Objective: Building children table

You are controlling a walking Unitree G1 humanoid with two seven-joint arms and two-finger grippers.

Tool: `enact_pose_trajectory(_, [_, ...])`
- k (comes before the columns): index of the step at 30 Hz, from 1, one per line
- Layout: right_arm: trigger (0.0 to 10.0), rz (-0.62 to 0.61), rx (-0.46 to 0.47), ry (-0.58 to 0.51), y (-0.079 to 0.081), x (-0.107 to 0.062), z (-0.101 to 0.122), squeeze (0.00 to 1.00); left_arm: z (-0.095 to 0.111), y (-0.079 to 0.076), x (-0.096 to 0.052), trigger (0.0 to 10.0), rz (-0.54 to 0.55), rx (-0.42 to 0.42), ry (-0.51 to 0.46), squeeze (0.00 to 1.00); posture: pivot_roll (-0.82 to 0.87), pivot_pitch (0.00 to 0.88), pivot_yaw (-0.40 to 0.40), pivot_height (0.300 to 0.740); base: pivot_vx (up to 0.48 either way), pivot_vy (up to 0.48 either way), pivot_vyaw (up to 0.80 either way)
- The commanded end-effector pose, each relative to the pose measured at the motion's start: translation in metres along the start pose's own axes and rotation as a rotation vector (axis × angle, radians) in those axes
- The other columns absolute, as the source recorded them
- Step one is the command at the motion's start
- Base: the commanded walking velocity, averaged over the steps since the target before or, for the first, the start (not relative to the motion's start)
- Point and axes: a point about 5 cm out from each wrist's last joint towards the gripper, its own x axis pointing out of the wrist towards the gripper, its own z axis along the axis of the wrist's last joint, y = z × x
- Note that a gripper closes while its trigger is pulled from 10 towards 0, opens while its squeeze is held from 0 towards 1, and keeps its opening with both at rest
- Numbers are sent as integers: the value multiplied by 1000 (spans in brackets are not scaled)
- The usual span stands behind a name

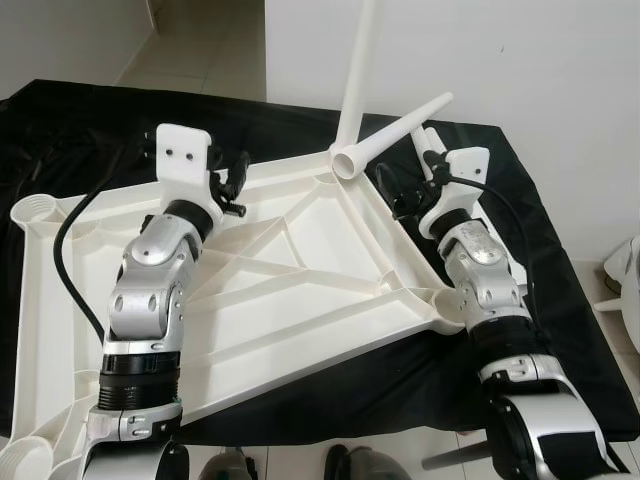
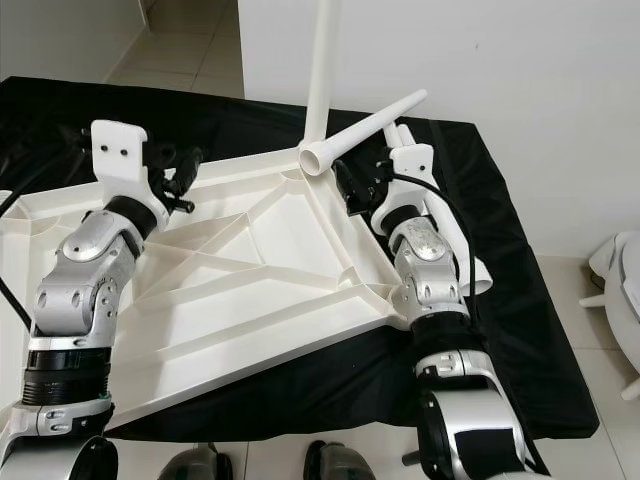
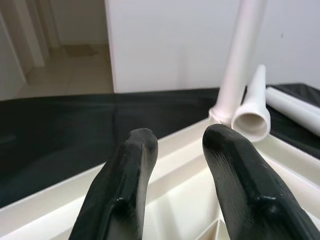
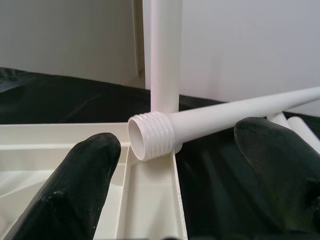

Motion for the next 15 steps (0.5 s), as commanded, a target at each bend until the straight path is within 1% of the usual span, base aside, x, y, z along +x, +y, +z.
enact_pose_trajectory(1, [10000, 13, -4, -1, 2, 3, 0, 0, 3, -8, -1, 10000, -93, 7, -3, 0, 95, 143, -61, 740, 0, 0, 0])
enact_pose_trajectory(3, [10000, 46, -1, 19, 10, 7, -3, 0, 5, -6, -3, 10000, -84, 1, 1, 0, 104, 176, -61, 740, 0, 0, 0])
enact_pose_trajectory(6, [10000, 96, -2, 37, 23, 15, -7, 0, 7, -6, -6, 10000, -76, 10, 8, 0, 113, 198, -62, 740, 0, 0, 0])
enact_pose_trajectory(9, [10000, 105, 0, 41, 25, 16, -7, 0, 7, -6, -6, 10000, -75, 12, 9, 0, 115, 201, -62, 740, 0, 0, 0])
enact_pose_trajectory(13, [10000, 161, 26, 52, 36, 24, -9, 0, 9, -9, -8, 10000, -80, 12, 17, 0, 134, 226, -62, 740, 0, 0, 0])
enact_pose_trajectory(15, [10000, 165, 24, 54, 37, 25, -9, 0, 10, -10, -8, 10000, -82, 13, 19, 0, 135, 228, -62, 740, 0, 0, 0])
